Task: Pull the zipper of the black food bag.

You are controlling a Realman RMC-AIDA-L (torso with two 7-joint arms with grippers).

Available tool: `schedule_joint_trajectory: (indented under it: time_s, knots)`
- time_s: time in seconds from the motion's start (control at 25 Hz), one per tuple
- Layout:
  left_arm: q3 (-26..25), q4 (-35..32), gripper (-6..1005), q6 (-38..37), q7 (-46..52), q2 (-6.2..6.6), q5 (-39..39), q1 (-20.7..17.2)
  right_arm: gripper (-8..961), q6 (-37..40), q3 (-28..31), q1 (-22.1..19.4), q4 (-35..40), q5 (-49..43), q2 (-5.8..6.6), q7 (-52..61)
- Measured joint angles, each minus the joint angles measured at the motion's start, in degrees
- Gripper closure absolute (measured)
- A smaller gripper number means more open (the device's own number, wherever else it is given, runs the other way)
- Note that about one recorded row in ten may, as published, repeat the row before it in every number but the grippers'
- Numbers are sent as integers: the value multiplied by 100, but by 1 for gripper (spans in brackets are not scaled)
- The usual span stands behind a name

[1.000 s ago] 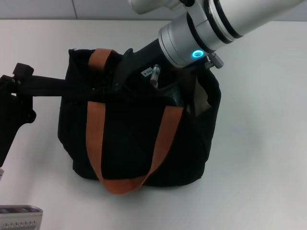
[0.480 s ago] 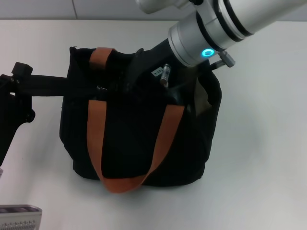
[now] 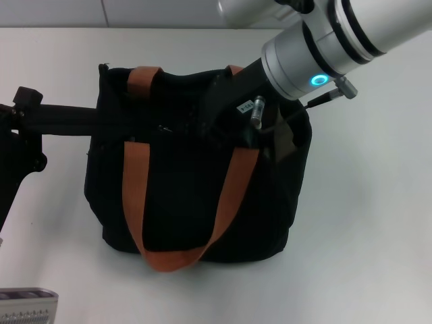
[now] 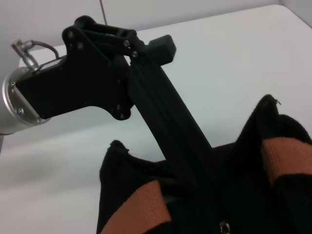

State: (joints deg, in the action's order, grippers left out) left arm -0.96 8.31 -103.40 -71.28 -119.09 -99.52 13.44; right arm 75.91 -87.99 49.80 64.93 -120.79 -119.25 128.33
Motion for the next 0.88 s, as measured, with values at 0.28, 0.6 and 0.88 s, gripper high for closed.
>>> schedule_joint_trajectory:
  time_s: [0.28, 0.6, 0.88]
  knots:
    - [0, -1, 923, -5, 0, 0, 7, -7, 954, 325, 174, -251, 424, -365, -2, 251]
    - [-1, 6, 923, 0, 0, 1, 26, -11, 949, 1158, 543, -966, 1455, -1017, -5, 775]
    - [16, 30, 922, -7, 0, 1, 8, 30, 909, 1368, 1146, -1574, 1947, -322, -10, 580]
